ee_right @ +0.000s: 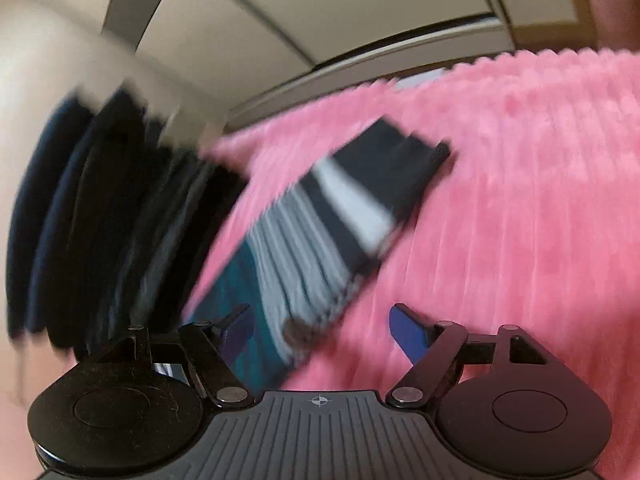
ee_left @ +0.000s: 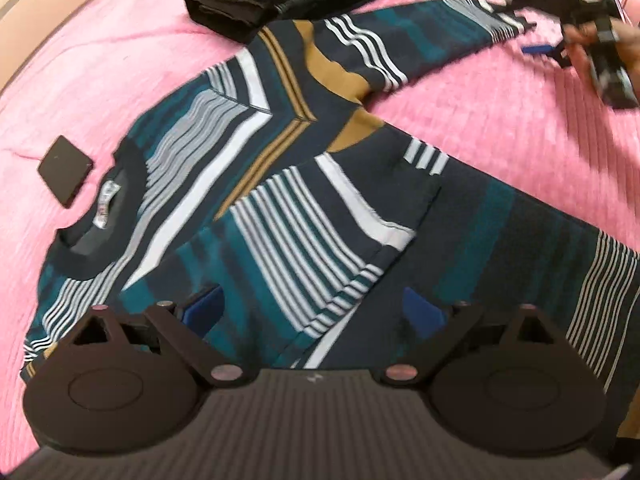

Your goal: Fold clothes

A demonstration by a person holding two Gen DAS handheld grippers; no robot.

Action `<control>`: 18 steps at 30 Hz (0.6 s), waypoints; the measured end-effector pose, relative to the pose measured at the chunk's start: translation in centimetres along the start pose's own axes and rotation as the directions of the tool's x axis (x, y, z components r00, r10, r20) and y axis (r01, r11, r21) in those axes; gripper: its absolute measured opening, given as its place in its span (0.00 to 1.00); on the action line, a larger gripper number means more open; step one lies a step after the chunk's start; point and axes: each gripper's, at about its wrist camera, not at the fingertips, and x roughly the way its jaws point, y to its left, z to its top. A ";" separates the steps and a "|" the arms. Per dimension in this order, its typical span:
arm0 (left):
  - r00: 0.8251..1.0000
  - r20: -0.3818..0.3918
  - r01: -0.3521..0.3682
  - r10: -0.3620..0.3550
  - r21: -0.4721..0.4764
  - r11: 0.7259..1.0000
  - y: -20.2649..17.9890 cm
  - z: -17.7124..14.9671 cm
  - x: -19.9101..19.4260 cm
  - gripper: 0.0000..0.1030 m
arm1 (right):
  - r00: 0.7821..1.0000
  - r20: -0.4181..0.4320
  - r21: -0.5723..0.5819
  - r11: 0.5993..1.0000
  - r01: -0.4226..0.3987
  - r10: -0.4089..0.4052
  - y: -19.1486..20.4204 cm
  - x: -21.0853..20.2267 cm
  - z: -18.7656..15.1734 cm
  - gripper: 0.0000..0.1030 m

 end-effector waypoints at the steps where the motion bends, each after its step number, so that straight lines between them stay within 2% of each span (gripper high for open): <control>1: 1.000 -0.008 0.002 -0.002 0.008 1.000 -0.3 0.2 0.3 0.91 | 1.000 0.015 0.045 0.999 -0.019 0.019 -0.5 0.2 0.7 0.75; 4: 1.000 -0.014 0.004 -0.003 0.033 0.999 -1.0 0.7 0.6 0.91 | 0.996 0.044 0.160 0.983 -0.085 0.079 -1.8 0.7 2.3 0.75; 5: 1.000 -0.015 0.004 -0.003 0.036 0.999 -1.1 0.7 0.7 0.91 | 0.995 0.049 0.188 0.977 -0.099 0.091 -2.2 0.8 2.7 0.71; 6: 1.000 -0.016 0.003 -0.003 0.035 0.999 -1.2 0.7 0.6 0.91 | 0.995 0.049 0.206 0.974 -0.098 0.090 -2.3 0.9 3.0 0.61; 7: 1.000 -0.015 0.002 -0.001 0.033 0.999 -1.1 0.7 0.6 0.91 | 0.996 0.049 0.217 0.972 -0.087 0.079 -2.3 0.8 3.2 0.28; 8: 1.000 -0.013 -0.001 0.001 0.027 1.000 -1.1 0.6 0.4 0.91 | 0.997 0.046 0.220 0.973 -0.075 0.067 -2.1 0.6 3.2 0.14; 9: 1.000 -0.009 -0.004 0.004 0.019 1.000 -0.9 0.4 0.1 0.91 | 0.998 0.044 0.211 0.976 -0.061 0.053 -1.7 0.2 3.2 0.14; 12: 1.000 0.004 -0.018 0.018 -0.010 1.000 -0.2 -0.3 -0.9 0.91 | 0.999 0.052 0.032 0.999 0.010 -0.012 2.4 -1.5 2.4 0.11; 14: 0.999 0.011 -0.036 0.037 -0.043 0.998 0.7 -1.5 -1.9 0.91 | 0.997 0.064 -0.102 0.993 0.056 -0.050 5.4 -2.6 1.7 0.10; 15: 0.999 0.014 -0.046 0.047 -0.062 0.997 1.2 -2.1 -2.4 0.91 | 0.996 0.076 -0.235 0.970 0.068 -0.051 8.4 -3.4 0.6 0.10; 16: 0.998 0.018 -0.055 0.057 -0.080 0.995 1.8 -2.7 -2.9 0.91 | 0.996 0.089 -0.372 0.926 0.061 -0.029 11.7 -4.3 -0.9 0.10; 18: 0.997 0.023 -0.073 0.076 -0.121 0.990 2.9 -4.1 -4.0 0.91 | 0.995 0.084 -0.560 0.828 0.001 0.055 17.5 -5.9 -4.8 0.10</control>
